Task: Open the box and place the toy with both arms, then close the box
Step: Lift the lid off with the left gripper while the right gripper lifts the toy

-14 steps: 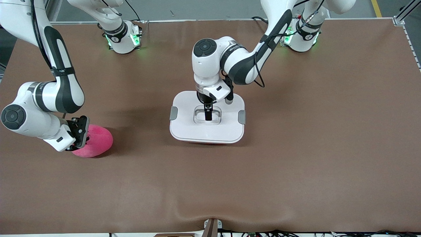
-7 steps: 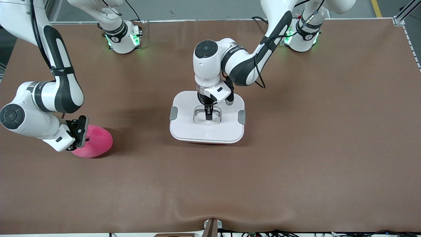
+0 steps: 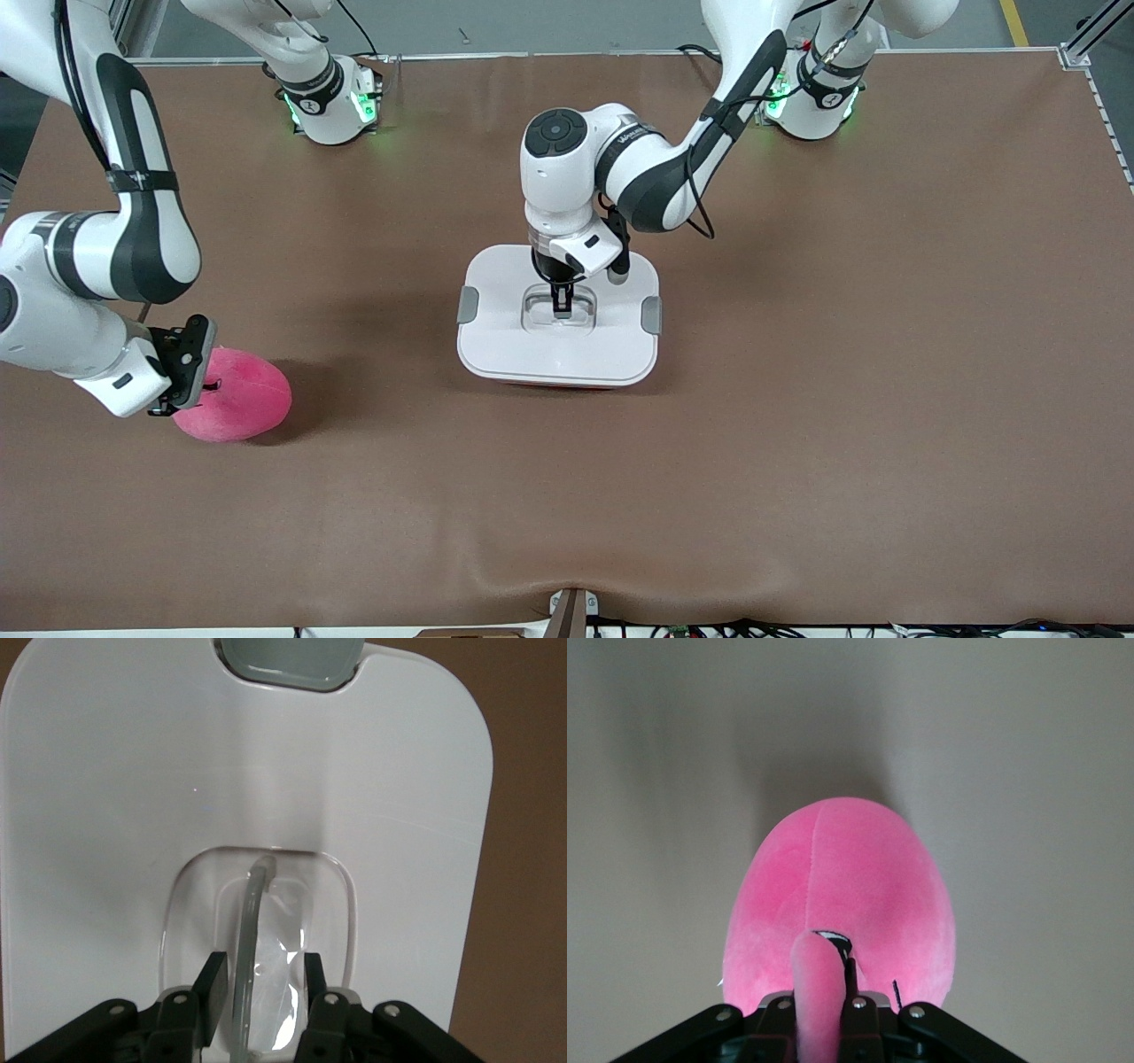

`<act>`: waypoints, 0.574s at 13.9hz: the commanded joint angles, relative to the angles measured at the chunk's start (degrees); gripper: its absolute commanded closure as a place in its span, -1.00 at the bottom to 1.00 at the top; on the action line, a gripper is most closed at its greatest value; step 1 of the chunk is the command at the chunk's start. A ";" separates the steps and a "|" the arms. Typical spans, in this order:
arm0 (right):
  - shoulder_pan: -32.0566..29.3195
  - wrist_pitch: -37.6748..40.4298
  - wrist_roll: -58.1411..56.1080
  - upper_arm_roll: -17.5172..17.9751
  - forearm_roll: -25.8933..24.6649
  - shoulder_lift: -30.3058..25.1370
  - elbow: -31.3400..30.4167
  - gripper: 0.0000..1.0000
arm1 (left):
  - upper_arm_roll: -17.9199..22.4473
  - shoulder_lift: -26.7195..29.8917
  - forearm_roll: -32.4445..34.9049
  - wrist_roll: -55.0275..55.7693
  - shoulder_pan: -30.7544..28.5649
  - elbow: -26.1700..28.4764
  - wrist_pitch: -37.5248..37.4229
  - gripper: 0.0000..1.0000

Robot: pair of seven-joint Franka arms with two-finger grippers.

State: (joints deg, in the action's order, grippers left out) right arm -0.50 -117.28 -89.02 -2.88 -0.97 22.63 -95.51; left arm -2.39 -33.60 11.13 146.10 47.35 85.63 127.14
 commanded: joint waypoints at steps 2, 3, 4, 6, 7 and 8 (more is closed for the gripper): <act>0.15 2.67 2.17 0.06 0.71 -0.75 1.99 1.00 | 0.11 -0.24 1.35 0.15 0.20 -0.11 0.92 0.36; 0.15 4.24 4.35 0.15 0.71 -0.75 2.35 1.00 | 0.11 -0.24 1.44 -0.11 0.20 -0.02 0.92 0.37; 0.32 6.17 6.55 0.15 0.97 -0.83 2.96 1.00 | 0.20 -0.24 1.44 -0.46 0.20 0.07 0.92 0.39; 1.37 9.60 11.03 0.15 1.50 -0.92 4.71 1.00 | 0.11 -0.24 1.44 -2.04 0.03 0.07 0.92 0.44; 1.81 11.18 13.32 0.24 1.50 -1.01 5.51 1.00 | 0.11 -0.07 1.44 -2.22 0.02 0.07 0.92 0.45; 2.34 12.85 15.34 0.24 1.50 -1.10 6.04 1.00 | 0.11 -0.24 1.44 -2.31 0.02 0.07 0.92 0.46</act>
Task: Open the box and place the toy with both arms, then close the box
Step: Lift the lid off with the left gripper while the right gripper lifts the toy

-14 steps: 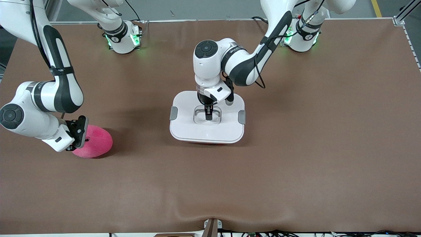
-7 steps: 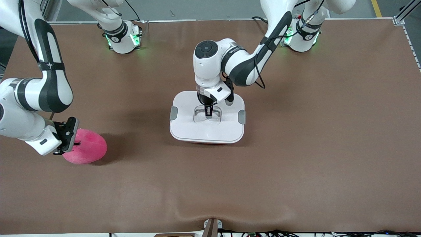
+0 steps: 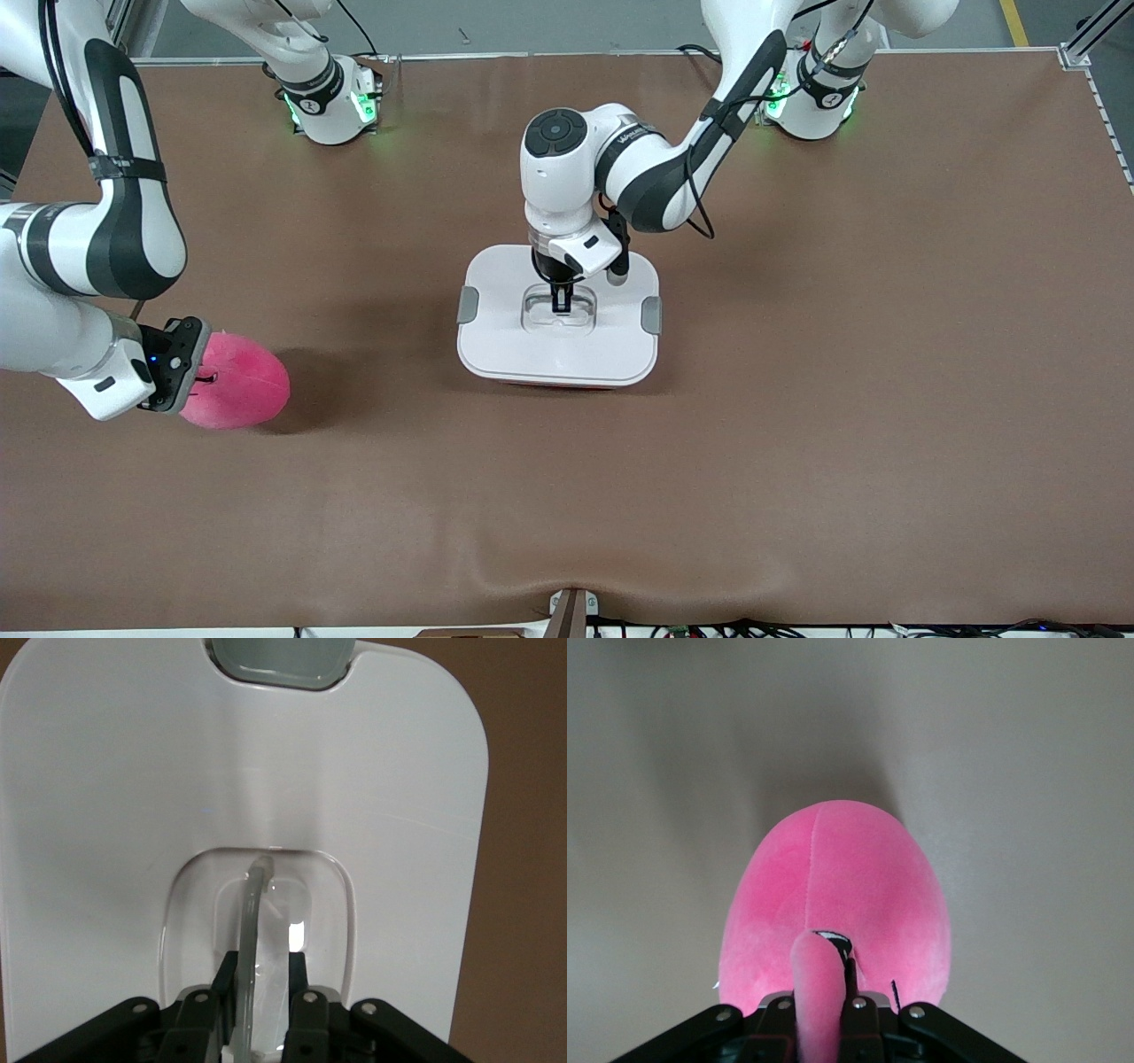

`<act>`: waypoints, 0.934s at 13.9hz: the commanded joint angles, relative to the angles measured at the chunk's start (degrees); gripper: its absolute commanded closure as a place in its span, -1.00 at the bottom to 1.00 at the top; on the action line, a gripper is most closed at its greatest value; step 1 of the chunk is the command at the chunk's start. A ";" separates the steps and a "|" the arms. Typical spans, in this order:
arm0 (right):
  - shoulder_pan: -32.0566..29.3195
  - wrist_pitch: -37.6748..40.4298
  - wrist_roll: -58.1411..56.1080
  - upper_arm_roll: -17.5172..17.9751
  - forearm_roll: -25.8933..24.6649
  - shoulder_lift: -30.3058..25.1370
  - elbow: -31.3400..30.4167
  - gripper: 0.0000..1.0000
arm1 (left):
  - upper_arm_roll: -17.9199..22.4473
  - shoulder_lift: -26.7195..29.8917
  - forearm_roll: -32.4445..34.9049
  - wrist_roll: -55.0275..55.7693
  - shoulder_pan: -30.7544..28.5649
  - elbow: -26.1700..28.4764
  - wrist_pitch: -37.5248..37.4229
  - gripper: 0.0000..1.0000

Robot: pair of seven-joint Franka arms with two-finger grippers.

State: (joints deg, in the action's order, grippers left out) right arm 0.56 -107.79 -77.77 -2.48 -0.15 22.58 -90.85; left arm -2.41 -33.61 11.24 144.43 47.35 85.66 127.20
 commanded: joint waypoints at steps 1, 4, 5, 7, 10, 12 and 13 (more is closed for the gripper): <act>1.81 4.33 6.03 -0.16 0.85 -1.22 1.64 1.00 | 0.12 -0.06 1.33 -0.90 0.02 0.04 0.86 0.46; 2.87 4.95 11.74 -0.16 2.61 -1.92 1.64 1.00 | 0.12 -0.06 1.33 -1.69 -0.07 0.04 0.86 0.71; 2.96 5.56 13.24 -0.16 3.31 -1.92 1.73 1.00 | 0.12 -0.06 1.25 -1.69 -0.07 -0.05 0.94 0.80; 3.57 5.74 14.40 -0.07 4.02 -1.93 2.51 1.00 | 0.03 0.03 1.24 -1.69 -0.15 -0.05 0.86 0.85; 4.45 5.83 17.45 -0.16 6.92 -1.92 3.22 1.00 | 0.12 0.03 1.24 -1.69 -0.15 -0.05 0.86 0.89; 5.41 5.92 22.28 -0.07 7.09 -1.92 3.66 1.00 | 0.03 0.12 1.24 -1.69 -0.15 -0.05 0.86 0.91; 6.29 7.31 24.31 -0.07 7.18 -1.92 4.01 1.00 | 0.03 0.12 1.24 -1.69 -0.15 -0.05 0.94 0.94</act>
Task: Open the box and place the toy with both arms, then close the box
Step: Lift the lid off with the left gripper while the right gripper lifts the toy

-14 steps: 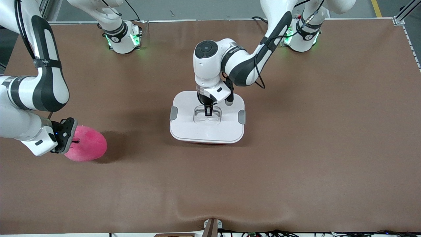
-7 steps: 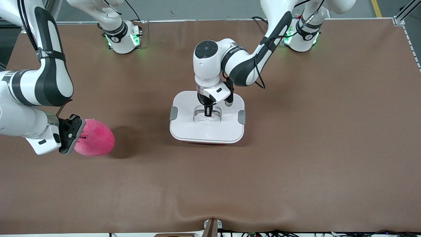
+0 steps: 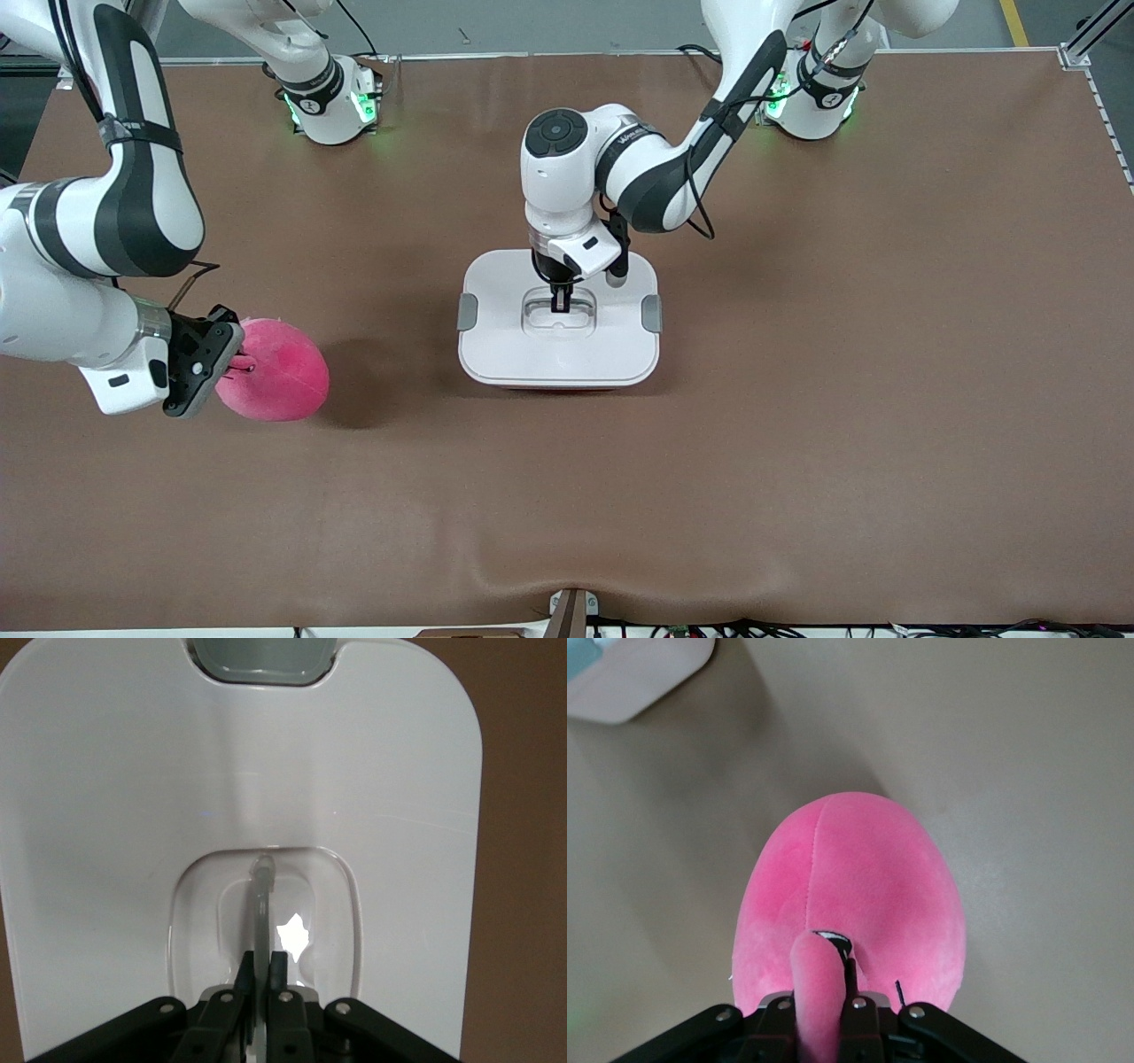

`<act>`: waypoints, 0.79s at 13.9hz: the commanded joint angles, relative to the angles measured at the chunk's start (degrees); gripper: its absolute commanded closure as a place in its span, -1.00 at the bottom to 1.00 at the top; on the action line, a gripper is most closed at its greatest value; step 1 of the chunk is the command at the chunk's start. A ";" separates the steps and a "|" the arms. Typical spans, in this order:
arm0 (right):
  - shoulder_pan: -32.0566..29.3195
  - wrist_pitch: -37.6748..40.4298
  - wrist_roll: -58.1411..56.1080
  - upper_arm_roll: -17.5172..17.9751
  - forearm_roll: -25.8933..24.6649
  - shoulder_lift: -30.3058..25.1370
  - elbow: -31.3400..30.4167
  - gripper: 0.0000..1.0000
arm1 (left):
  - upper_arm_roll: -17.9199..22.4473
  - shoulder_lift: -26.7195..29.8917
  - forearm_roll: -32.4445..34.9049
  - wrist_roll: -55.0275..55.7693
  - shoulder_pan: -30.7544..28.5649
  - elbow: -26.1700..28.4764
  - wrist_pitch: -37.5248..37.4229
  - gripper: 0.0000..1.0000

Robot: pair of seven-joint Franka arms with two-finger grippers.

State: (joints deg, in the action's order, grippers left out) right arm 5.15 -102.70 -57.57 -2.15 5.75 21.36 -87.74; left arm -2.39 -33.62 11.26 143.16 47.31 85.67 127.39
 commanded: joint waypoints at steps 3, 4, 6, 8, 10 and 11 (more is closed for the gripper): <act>2.23 5.84 12.98 -0.49 5.04 -0.62 3.01 1.00 | 0.02 0.66 0.87 -0.42 0.33 0.03 0.67 1.00; 2.23 6.46 15.10 -0.49 6.02 -0.62 3.36 1.00 | 0.02 0.75 0.69 -0.34 0.33 0.03 0.32 1.00; 2.14 6.81 18.88 -0.40 7.69 -0.62 3.45 1.00 | -0.07 1.10 0.69 -0.33 0.51 0.11 0.14 1.00; 1.97 8.47 21.26 -0.57 10.23 -0.62 3.45 1.00 | -0.33 2.15 0.51 -0.42 0.51 0.46 -0.73 1.00; 1.44 9.27 24.16 -0.66 12.00 -0.62 3.45 1.00 | -0.42 3.20 0.51 -0.60 0.42 0.55 -1.44 1.00; 1.44 9.54 24.78 -0.66 12.09 -0.62 3.45 1.00 | -0.42 3.82 0.51 -0.68 0.16 0.47 -2.40 1.00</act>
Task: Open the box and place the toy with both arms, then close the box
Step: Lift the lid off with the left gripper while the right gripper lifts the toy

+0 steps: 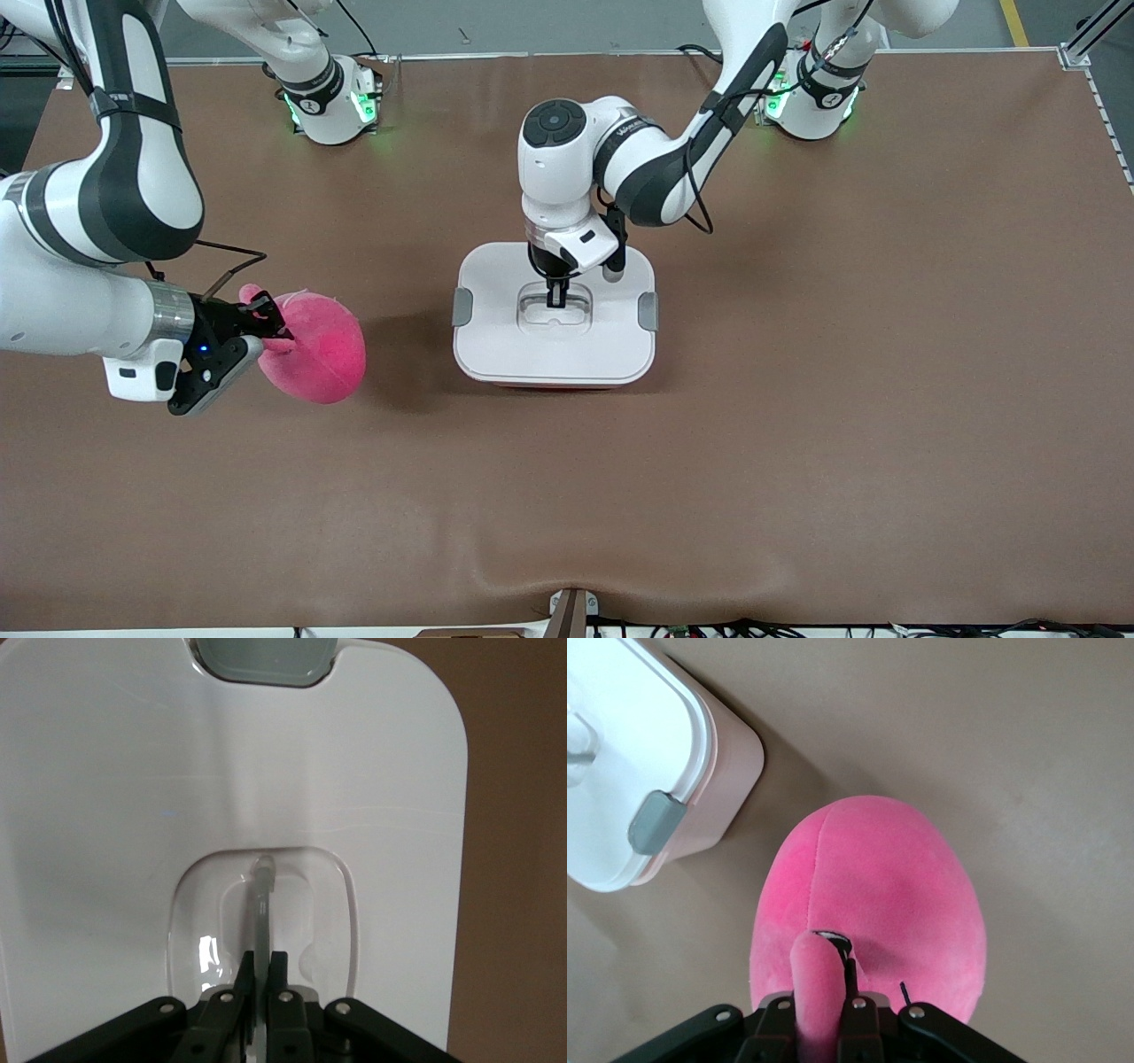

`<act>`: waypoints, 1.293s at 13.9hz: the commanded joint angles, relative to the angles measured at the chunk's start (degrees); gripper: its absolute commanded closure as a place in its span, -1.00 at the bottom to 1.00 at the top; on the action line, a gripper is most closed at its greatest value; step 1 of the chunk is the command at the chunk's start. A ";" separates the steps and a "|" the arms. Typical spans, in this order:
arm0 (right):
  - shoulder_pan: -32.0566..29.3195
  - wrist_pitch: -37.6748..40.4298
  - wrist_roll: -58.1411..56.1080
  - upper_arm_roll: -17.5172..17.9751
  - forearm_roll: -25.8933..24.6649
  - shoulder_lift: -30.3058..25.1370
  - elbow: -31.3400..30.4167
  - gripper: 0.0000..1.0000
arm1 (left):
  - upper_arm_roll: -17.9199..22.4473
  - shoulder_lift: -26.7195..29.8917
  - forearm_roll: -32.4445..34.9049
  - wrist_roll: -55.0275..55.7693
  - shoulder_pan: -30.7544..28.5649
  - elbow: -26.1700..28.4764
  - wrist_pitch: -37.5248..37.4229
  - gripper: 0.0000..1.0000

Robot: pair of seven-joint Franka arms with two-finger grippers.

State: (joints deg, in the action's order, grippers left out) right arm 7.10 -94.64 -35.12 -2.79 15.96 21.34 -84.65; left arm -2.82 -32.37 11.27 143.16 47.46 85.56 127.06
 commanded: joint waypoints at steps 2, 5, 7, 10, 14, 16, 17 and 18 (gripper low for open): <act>-0.07 1.57 4.43 0.06 1.88 -0.69 0.36 1.00 | 0.10 4.59 0.34 -2.17 -0.53 0.48 -3.22 1.00; 0.28 1.65 12.85 0.33 4.32 -0.86 0.45 1.00 | 0.10 7.31 0.25 -2.71 -3.59 -0.04 -4.45 1.00; 0.19 3.23 18.40 0.15 9.68 -1.04 0.45 1.00 | 0.01 9.60 0.16 -2.71 -6.49 -0.04 -4.45 1.00; 1.15 3.15 22.27 0.15 13.74 -0.86 0.45 1.00 | 0.01 12.24 -0.71 -7.51 -10.62 0.04 -4.71 1.00; 6.33 1.49 35.18 0.06 15.86 -0.43 2.73 1.00 | 0.10 12.69 -5.55 -21.57 -17.39 0.13 -8.92 1.00; 10.11 -1.06 41.94 0.06 15.77 -0.25 3.18 1.00 | 0.10 12.25 -5.55 -26.59 -20.29 0.22 -9.55 1.00; 12.39 -2.98 45.46 0.06 15.77 -0.16 3.18 1.00 | 0.18 11.99 -5.55 -29.05 -21.61 0.22 -9.46 1.00; 14.50 -5.09 49.23 0.06 15.77 0.27 3.18 1.00 | 0.18 11.81 -5.55 -31.34 -23.19 0.39 -9.55 1.00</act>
State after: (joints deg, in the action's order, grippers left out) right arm 17.83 -97.29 7.52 -2.05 30.62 21.26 -82.17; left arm -2.33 -20.74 6.60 116.18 26.49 85.75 118.20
